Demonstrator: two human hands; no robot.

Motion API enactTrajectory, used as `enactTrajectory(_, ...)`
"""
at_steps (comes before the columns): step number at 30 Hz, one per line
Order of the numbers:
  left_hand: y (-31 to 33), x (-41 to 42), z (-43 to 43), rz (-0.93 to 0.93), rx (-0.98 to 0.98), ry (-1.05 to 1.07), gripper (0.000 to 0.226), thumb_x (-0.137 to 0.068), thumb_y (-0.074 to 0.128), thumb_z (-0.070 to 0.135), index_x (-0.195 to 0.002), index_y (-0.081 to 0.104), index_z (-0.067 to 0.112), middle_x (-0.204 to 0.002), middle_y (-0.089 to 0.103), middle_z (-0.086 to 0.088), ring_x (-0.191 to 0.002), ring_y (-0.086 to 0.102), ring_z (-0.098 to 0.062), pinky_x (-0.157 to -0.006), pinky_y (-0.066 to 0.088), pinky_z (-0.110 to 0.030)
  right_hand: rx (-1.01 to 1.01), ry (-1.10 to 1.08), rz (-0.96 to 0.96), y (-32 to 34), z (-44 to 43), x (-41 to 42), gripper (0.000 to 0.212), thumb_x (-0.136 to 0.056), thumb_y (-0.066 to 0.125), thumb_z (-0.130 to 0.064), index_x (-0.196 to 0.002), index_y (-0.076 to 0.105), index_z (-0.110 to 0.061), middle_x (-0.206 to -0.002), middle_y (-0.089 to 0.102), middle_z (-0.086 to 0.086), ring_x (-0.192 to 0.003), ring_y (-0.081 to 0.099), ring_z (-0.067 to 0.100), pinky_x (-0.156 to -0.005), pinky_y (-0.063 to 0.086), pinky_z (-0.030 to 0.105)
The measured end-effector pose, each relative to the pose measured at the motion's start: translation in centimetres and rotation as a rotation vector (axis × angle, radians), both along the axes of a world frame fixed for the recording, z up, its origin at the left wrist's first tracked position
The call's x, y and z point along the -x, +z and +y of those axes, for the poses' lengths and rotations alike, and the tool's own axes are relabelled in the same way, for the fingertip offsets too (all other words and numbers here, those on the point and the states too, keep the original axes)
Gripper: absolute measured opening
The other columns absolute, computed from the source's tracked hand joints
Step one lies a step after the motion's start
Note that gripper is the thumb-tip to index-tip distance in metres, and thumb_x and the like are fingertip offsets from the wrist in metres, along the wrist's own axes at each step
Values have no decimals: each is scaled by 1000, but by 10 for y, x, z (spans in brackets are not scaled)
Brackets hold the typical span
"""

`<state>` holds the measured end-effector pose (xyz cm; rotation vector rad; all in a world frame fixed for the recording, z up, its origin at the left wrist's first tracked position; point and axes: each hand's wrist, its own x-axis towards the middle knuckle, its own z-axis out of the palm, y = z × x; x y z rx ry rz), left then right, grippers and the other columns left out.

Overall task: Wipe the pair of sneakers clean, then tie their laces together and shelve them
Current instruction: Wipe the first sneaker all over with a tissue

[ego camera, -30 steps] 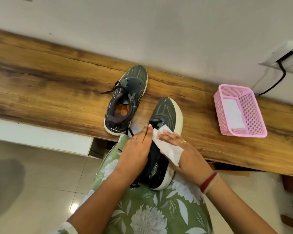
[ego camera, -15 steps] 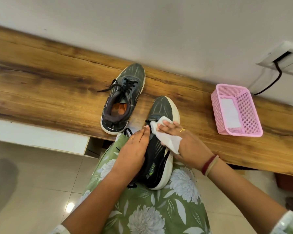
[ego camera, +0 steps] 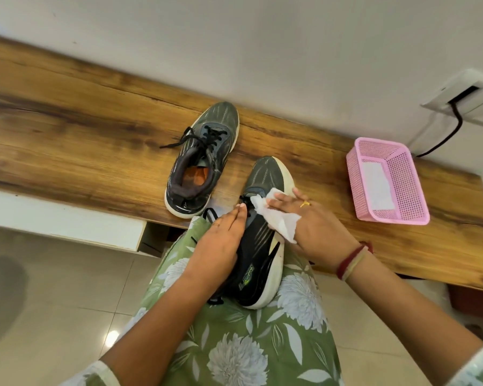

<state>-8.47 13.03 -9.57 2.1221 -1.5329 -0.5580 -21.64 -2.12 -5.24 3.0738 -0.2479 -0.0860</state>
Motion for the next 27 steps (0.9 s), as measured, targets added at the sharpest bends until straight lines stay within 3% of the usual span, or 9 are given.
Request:
enactTrajectory(4,3,1,1,19,-2,-7,66,-88,41,-8,-149,20,3,-154,27,-13,-138,32,-28,-113,22,-26,-272,15,-13,-3,15,3,42,-87,54,-29,-121,62,-5,-126,61,5,-121,52,17,-112,22,30)
enactTrajectory(7,0,0,0,19,-8,9,67,-90,40,-7,-151,14,6,-156,24,-11,-139,30,-25,-113,21,-26,-144,-42,-14,4,2,2,42,-86,49,-34,-114,67,-7,-121,64,4,-116,57,18,-111,23,33)
enactTrajectory(9,-2,-1,1,13,22,12,70,-83,46,-12,-148,23,0,-150,34,-16,-133,40,-31,-110,31,-31,-162,-60,44,-1,6,2,43,-85,57,-31,-119,63,-5,-131,57,5,-124,51,21,-111,21,33)
enactTrajectory(12,-9,0,2,-16,44,-2,70,-68,61,-17,-136,44,-7,-132,54,-24,-112,59,-38,-93,49,-40,-420,-93,-23,3,24,1,43,-90,49,-33,-124,60,-9,-127,60,1,-119,53,13,-114,22,30)
enactTrajectory(16,-5,1,-1,39,19,34,68,-86,45,-8,-149,21,2,-153,31,-15,-136,36,-30,-111,30,-32,-216,-107,-46,2,11,-2,45,-90,42,-34,-119,63,-7,-126,61,4,-120,53,19,-111,22,35)
enactTrajectory(18,-6,0,1,74,-23,97,69,-90,42,-1,-151,13,7,-157,21,-9,-142,26,-23,-112,24,-28,-344,-128,-21,-1,21,-4,47,-93,40,-36,-122,61,-6,-129,58,5,-123,50,18,-112,20,31)
enactTrajectory(21,-7,-1,4,119,-26,206,66,-91,49,9,-151,20,10,-152,35,-8,-132,41,-25,-103,37,-34,-572,-143,-69,10,33,-8,50,-96,34,-44,-127,57,-12,-126,60,5,-117,51,12,-114,18,22)
enactTrajectory(23,-8,-1,5,120,-24,220,65,-91,54,12,-150,26,12,-139,49,-8,-115,54,-29,-90,44,-39,-470,-184,-100,11,19,-9,52,-97,31,-45,-126,58,-12,-124,62,7,-116,55,17,-113,17,24)
enactTrajectory(27,-10,-2,5,121,40,232,50,-87,61,9,-136,49,12,-123,60,-8,-106,60,-29,-83,48,-37,-341,-201,-72,1,15,-15,55,-97,31,-46,-128,55,-6,-125,61,10,-120,54,22,-112,19,28)
